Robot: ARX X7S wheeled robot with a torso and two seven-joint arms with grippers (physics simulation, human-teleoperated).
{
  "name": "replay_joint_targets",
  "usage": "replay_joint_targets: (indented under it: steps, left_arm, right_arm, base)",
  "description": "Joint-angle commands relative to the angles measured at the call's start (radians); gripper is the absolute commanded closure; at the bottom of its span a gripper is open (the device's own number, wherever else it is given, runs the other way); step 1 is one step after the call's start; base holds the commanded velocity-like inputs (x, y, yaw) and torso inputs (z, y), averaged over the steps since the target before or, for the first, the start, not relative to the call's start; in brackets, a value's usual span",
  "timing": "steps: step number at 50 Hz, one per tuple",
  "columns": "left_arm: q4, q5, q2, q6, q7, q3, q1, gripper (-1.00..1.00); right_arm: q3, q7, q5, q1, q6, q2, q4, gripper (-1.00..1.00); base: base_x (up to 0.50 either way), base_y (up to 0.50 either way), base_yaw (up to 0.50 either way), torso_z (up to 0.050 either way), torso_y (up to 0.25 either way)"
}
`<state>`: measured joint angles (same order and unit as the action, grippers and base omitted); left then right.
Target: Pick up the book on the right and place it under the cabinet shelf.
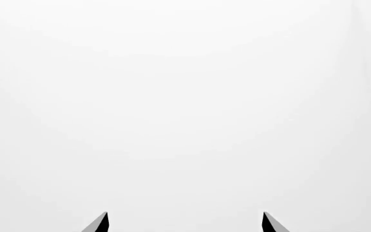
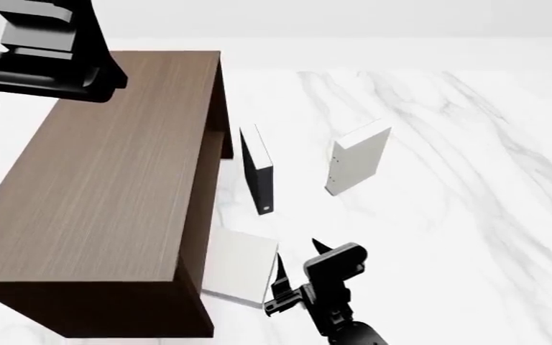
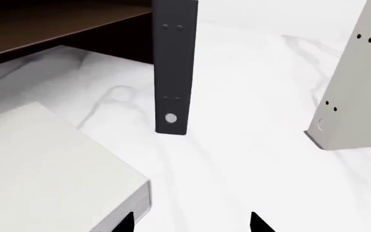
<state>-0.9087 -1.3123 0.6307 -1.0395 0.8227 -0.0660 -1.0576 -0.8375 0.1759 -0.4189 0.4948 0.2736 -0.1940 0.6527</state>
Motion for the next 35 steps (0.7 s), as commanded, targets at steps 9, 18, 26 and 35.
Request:
replay_joint_targets:
  steps: [9,18,26,35]
  left_arm:
    - [0.000,-0.008,0.012,0.006,0.006,0.006,-0.004,-1.00]
    - [0.000,-0.013,0.017,0.008,0.013,0.009,-0.007,-1.00]
    - [0.002,-0.025,0.023,0.007,0.021,0.013,-0.020,-1.00]
    - [0.002,-0.024,0.024,0.013,0.019,0.017,-0.016,-1.00]
  right_arm:
    - [-0.048,-0.003,0.006,0.033,-0.038,0.071,0.087,-1.00]
    - [-0.052,0.001,0.013,0.057,-0.033,0.109,0.147,-1.00]
    - [-0.057,-0.001,0.014,0.074,-0.025,0.139,0.194,-1.00]
    - [-0.080,-0.010,0.018,0.090,-0.020,0.168,0.225,-1.00]
  base:
    - [0.00,0.00,0.00,-0.001,-0.001]
    - [0.00,0.00,0.00,-0.001,-0.002]
    - [0.00,0.00,0.00,0.000,-0.003]
    - [0.00,0.00,0.00,-0.001,-0.001]
